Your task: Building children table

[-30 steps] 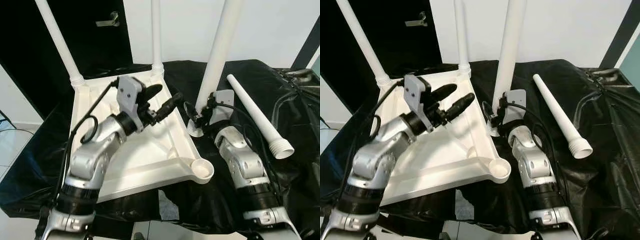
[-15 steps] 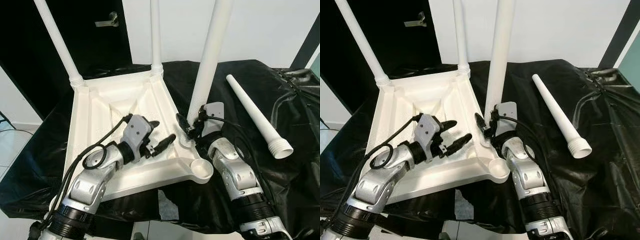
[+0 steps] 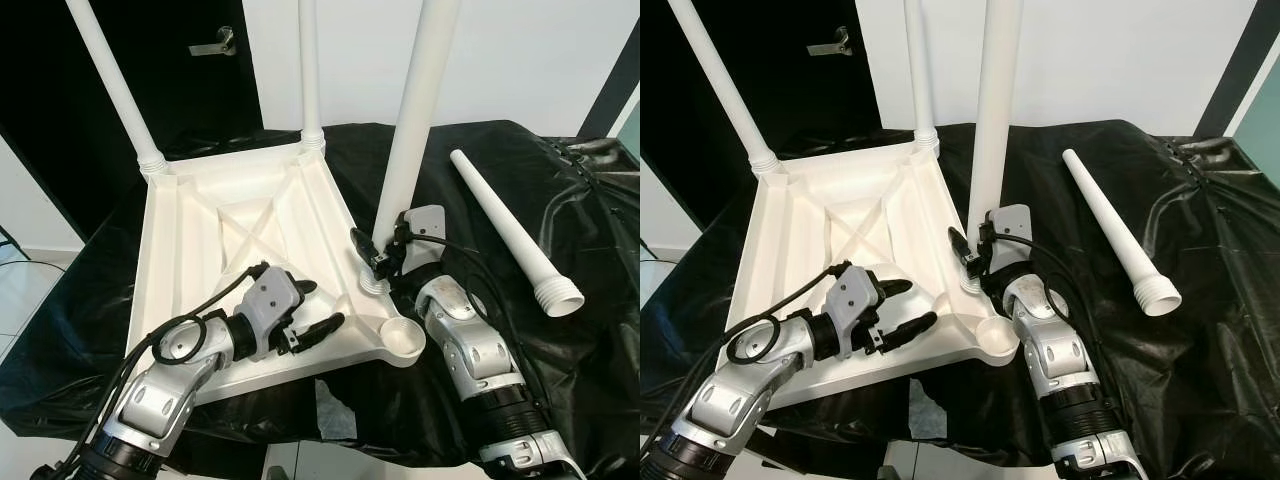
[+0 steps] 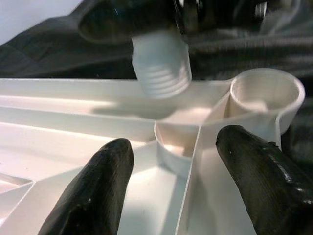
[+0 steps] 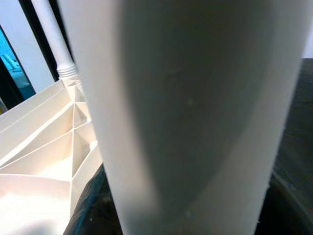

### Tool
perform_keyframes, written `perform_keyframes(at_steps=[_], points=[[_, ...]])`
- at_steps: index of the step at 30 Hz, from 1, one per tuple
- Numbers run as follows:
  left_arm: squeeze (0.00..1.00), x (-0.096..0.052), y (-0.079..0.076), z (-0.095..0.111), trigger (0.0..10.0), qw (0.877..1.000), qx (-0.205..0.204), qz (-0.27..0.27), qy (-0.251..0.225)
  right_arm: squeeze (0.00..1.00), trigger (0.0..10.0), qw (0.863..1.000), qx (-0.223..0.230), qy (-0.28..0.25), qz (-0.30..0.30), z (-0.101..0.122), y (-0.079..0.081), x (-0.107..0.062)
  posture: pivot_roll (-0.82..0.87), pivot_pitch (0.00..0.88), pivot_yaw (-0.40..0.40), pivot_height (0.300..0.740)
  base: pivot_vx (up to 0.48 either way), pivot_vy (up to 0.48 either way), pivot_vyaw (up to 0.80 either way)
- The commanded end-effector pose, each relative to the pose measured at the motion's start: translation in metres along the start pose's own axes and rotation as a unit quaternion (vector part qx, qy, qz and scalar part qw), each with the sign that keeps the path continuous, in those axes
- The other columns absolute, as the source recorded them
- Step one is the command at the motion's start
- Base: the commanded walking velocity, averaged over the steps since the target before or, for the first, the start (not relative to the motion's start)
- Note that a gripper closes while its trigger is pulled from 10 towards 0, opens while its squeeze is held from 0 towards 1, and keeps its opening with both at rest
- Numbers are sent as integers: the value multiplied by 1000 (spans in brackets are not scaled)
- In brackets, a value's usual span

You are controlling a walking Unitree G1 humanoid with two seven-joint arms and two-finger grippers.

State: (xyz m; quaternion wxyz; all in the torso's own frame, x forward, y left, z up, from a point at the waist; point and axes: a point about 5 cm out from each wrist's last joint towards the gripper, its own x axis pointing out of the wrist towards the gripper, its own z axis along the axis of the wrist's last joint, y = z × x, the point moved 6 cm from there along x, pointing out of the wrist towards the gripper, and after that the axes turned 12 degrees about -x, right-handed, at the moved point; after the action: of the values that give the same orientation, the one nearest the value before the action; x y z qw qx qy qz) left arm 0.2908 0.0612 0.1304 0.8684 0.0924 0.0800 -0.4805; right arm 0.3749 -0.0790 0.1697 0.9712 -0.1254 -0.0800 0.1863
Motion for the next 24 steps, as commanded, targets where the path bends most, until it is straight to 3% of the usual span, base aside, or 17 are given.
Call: perform_keyframes(at_steps=[1, 5, 10, 13, 19, 24], points=[[0, 1, -2, -14, 10000, 999, 18, -12, 34, 0, 10000, 1000, -6, -1, -16, 0, -10, -3, 60, 0, 30, 740, 0, 0, 0], [0, 3, 2, -24, 10000, 997, 41, -2, 59, 0, 10000, 1000, -8, -3, -23, 2, -14, -5, 54, 0, 34, 740, 0, 0, 0], [0, 9, 22, -38, 10000, 990, 85, 49, 101, 0, 10000, 999, -6, -20, -30, 9, -20, -9, 49, 0, 39, 740, 0, 0, 0], [0, 12, 30, -39, 10000, 988, 91, 68, 108, 0, 10000, 999, -3, -28, -27, 13, -19, -9, 47, 0, 40, 740, 0, 0, 0], [0, 30, 54, -25, 10000, 982, 102, 130, 95, 0, 10000, 999, -4, -48, -5, 25, -4, -11, 42, 0, 45, 740, 0, 0, 0], [0, 38, 61, -14, 10000, 981, 101, 148, 78, 0, 10000, 999, -6, -50, 2, 27, 0, -11, 36, 0, 49, 740, 0, 0, 0]])
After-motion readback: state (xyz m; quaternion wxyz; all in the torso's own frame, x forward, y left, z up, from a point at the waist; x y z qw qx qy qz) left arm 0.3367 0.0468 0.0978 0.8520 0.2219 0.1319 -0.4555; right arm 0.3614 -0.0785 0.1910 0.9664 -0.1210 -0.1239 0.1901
